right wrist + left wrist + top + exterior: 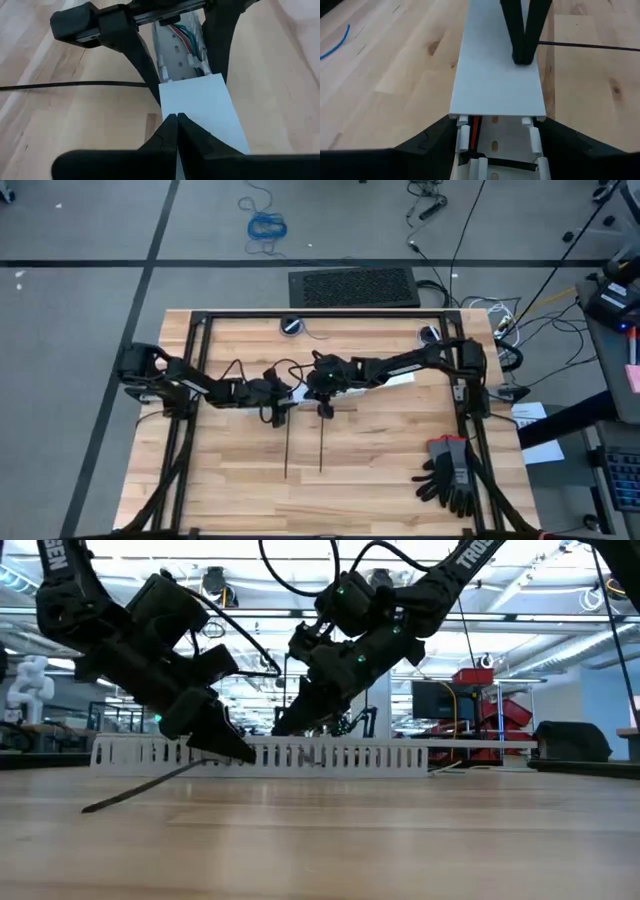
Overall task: Ziptie cables
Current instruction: Close the cable duct
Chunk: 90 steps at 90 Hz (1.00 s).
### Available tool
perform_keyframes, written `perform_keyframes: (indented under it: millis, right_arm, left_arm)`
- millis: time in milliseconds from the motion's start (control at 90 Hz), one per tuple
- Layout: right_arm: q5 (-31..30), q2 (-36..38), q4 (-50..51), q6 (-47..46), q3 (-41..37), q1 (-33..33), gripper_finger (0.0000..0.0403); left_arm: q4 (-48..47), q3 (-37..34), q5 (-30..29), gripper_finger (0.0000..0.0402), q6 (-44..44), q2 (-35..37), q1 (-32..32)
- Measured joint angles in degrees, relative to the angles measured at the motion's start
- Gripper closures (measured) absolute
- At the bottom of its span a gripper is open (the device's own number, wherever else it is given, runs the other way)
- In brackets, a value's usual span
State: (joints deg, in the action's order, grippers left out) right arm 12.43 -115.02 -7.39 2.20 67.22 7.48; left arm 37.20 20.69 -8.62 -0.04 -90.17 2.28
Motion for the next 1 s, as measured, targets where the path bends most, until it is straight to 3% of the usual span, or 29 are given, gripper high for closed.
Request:
perform_keyframes:
  millis: [167, 522, 867, 1000]
  right_arm:
    - [0.67, 0.00, 0.62, 0.03, 0.00, -0.17, 0.0403]
    - [-0.15, -0.11, 1.31, 0.00, 0.02, -0.24, 0.0403]
    - [-0.26, -0.11, 1.61, -0.02, -0.02, -0.17, 0.0403]
    - [-0.28, -0.11, 1.59, -0.04, -0.04, -0.15, 0.0403]
  left_arm:
    - [1.52, 0.18, 4.26, 0.0143, -0.44, 0.02, 0.07]
    - [0.48, 0.81, 6.04, 0.0064, -1.10, 1.94, -0.11]
    - [-22.07, 0.83, 0.62, 0.0061, -1.99, 15.59, -0.15]
    - [-22.08, -0.69, -0.06, 0.0061, -5.37, 15.83, -0.43]
